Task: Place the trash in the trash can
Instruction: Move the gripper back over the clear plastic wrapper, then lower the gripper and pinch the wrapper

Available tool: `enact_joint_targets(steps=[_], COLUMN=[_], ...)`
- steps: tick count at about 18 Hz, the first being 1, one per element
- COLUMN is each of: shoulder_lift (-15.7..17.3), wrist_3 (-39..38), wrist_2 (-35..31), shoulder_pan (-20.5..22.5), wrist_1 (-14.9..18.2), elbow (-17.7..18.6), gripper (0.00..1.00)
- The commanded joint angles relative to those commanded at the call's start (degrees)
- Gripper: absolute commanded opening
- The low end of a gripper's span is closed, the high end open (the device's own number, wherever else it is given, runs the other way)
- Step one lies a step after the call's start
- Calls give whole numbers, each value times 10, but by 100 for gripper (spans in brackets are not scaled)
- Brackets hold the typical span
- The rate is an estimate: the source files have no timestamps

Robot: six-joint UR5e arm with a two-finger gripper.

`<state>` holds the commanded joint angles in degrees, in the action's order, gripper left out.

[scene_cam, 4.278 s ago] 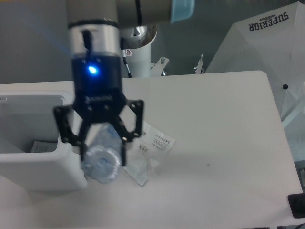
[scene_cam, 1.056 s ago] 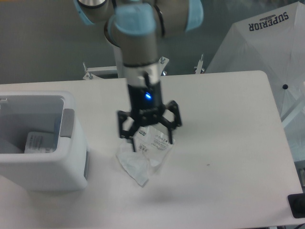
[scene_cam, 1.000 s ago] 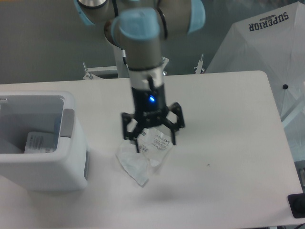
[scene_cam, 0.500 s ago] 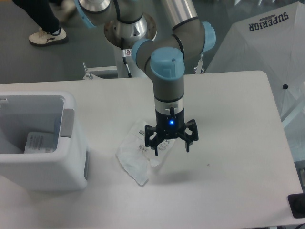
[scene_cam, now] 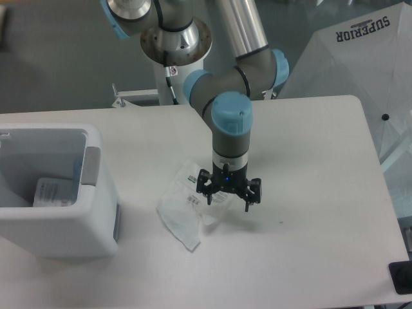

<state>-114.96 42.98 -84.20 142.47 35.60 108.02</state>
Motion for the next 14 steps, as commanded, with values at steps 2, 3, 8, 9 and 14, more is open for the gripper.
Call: enact_joint_targets(steps=[2,3,8,9,14], shoulder_lift=[0,-2,-14,-15,-18], wrist_3=[0,0,-3,-4,-6], wrist_2=[2,2,1,1,-1], shoulder_pan=[0,-1,-15,-16,-27], wrist_1=[1,1,1,1,0], elbow=[1,2,6,7,9], gripper=[99,99,99,99,92])
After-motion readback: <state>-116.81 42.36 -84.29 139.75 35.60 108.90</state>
